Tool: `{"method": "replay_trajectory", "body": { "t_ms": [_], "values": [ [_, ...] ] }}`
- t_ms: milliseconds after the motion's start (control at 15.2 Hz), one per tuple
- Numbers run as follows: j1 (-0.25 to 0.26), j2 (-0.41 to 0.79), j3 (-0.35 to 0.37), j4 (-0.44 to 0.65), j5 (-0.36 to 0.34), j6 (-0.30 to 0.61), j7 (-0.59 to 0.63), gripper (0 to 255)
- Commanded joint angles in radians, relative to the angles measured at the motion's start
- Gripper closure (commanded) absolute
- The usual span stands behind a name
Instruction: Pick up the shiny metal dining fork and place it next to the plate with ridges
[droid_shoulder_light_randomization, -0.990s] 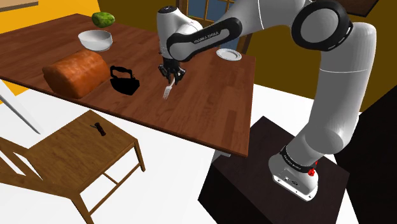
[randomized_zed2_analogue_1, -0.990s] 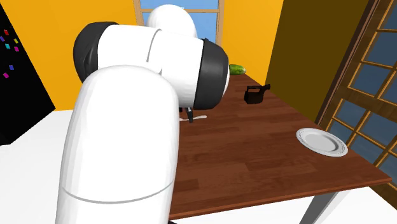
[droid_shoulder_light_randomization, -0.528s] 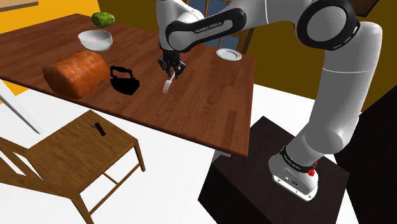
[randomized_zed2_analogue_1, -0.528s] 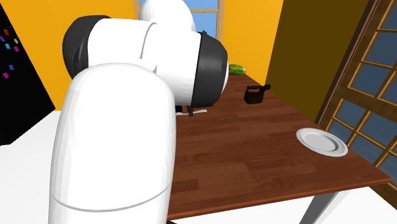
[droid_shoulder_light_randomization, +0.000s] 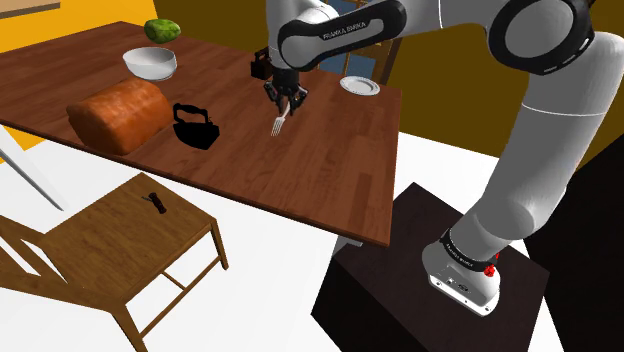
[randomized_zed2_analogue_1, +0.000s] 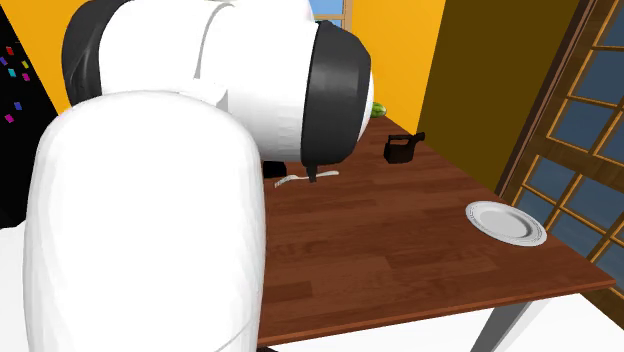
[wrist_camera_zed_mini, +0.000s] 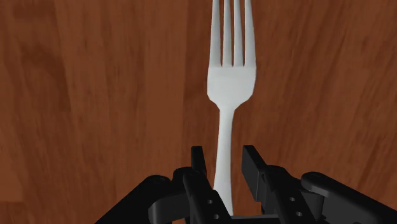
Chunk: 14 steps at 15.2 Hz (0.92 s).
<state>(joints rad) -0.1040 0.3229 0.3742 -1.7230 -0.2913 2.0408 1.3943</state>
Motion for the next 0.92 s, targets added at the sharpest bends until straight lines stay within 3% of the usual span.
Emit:
{"method": "replay_trajectory", "body": {
  "t_ms": [0,858],
  "values": [
    [-0.040,-0.041,-0.010,-0.063,0.016,0.033,-0.046,255],
    [-0.241,-0.214,-0.110,-0.291,0.104,0.148,-0.362,255]
  ]
}}
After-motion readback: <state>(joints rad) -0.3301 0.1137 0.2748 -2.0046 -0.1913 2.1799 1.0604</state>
